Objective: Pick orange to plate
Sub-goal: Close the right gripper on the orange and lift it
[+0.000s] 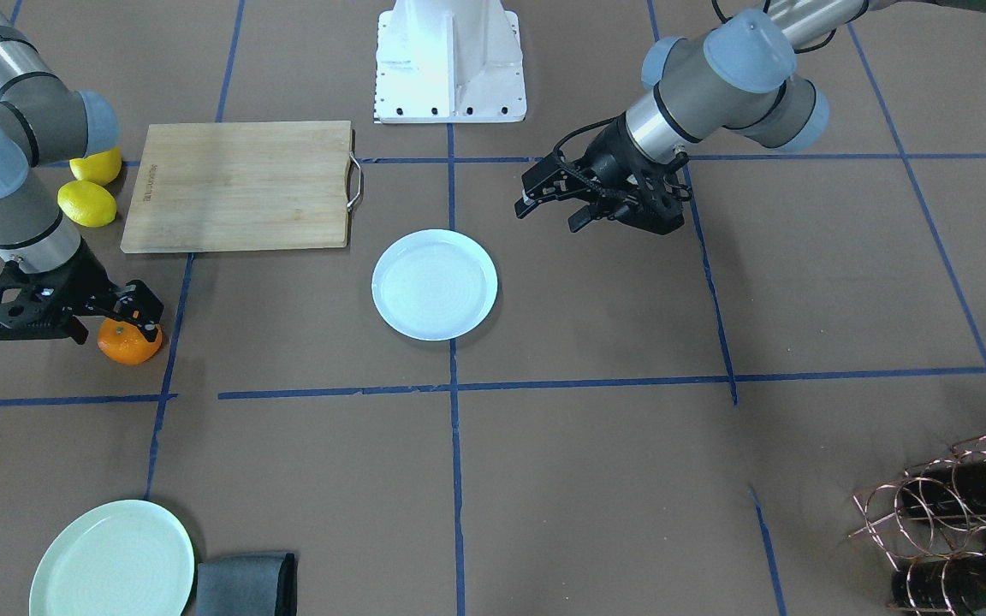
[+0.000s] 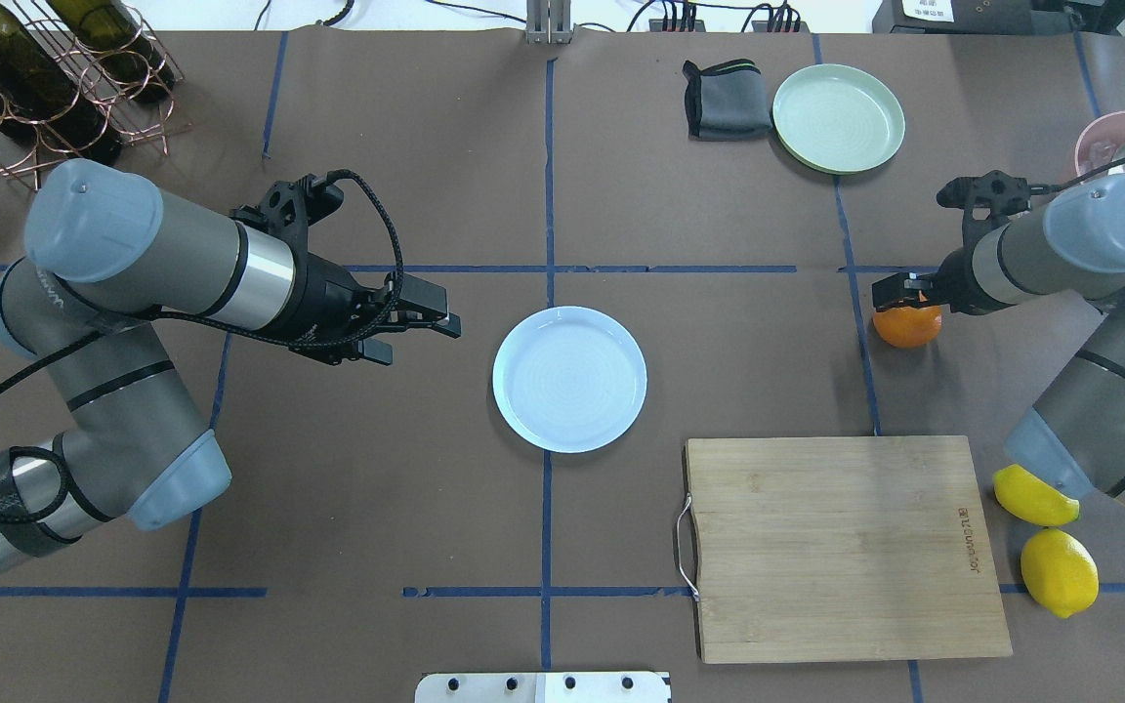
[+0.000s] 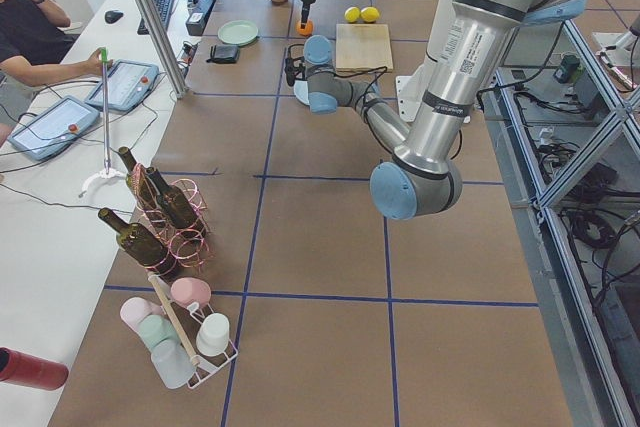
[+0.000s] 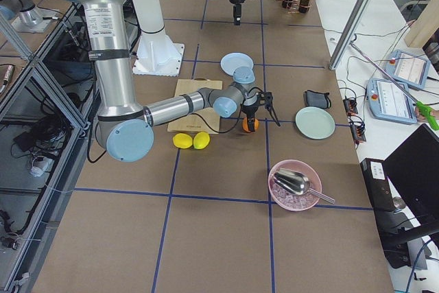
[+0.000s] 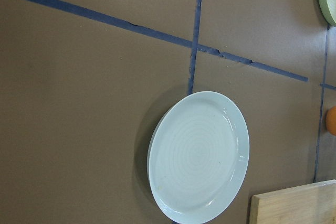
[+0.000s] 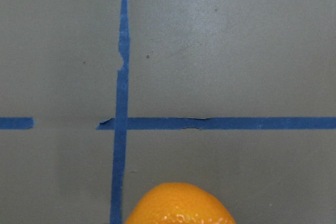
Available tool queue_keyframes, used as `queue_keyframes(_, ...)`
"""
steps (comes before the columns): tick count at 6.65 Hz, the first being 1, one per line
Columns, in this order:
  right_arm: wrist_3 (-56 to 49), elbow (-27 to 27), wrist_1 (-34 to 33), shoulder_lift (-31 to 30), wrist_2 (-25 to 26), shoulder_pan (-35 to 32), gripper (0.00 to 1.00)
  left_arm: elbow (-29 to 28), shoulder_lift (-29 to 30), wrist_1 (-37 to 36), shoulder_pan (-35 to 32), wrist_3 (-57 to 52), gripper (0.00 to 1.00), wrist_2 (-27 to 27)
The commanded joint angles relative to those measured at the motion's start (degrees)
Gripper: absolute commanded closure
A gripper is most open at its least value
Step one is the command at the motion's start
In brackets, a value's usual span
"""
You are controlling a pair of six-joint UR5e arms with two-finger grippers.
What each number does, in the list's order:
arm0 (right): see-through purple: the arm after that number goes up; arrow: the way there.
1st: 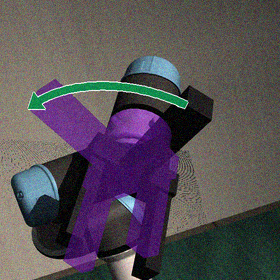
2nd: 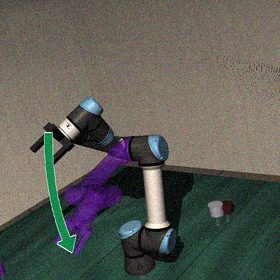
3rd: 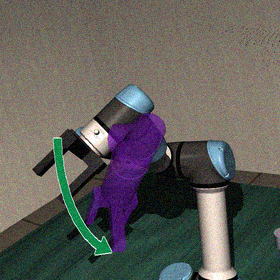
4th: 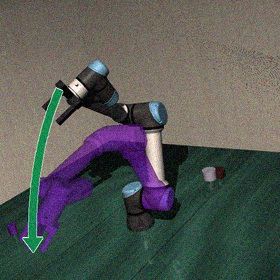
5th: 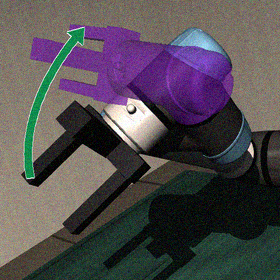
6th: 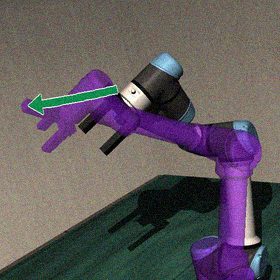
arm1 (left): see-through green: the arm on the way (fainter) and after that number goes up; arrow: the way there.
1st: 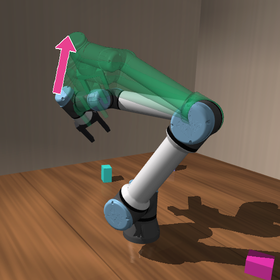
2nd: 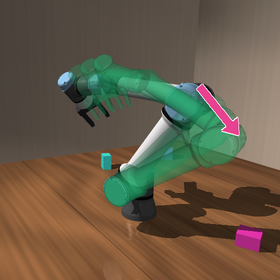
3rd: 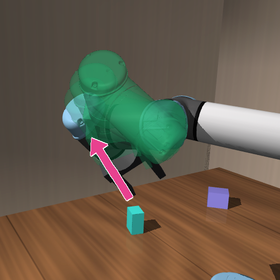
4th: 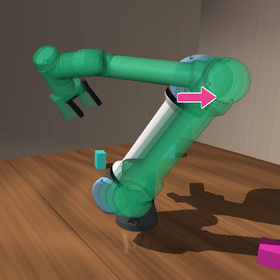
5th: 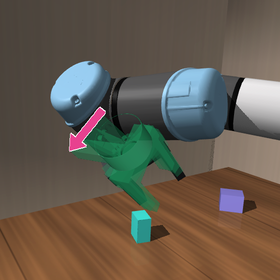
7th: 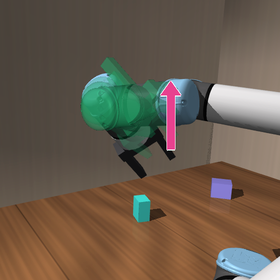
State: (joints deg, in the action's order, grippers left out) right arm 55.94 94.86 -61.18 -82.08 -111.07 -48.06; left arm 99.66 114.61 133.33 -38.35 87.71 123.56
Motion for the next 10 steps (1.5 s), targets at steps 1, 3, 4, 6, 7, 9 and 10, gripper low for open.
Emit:
queue_keyframes(1,0.05,-0.38,0.00,0.34,0.16,0.43,0.00,0.09,0.00,0.00,-0.05,0.09,0.00,-0.07)
queue_keyframes(3,0.05,-1.26,0.44,0.34,0.07,0.51,0.00,0.09,0.00,0.00,-0.14,0.09,0.00,-0.07)
queue_keyframes(4,0.14,-1.34,0.44,0.43,0.16,1.04,0.00,0.18,0.00,0.00,-0.14,0.18,0.00,-0.07)
queue_keyframes(6,0.14,-1.61,0.44,0.78,0.07,1.13,0.08,0.53,0.00,0.00,-0.14,1.14,0.00,-0.07)
queue_keyframes(7,0.31,-1.61,0.44,0.69,0.07,1.22,0.36,0.88,0.00,0.00,-0.14,1.32,0.00,-0.07)
queue_keyframes(9,0.75,1.46,-0.08,0.43,-0.63,1.04,1.00,2.02,0.00,0.00,-0.14,1.41,0.00,-0.07)
queue_keyframes(10,0.84,2.43,-0.17,0.60,-0.72,1.04,1.00,3.24,-0.09,0.00,-0.32,1.41,0.00,0.02)
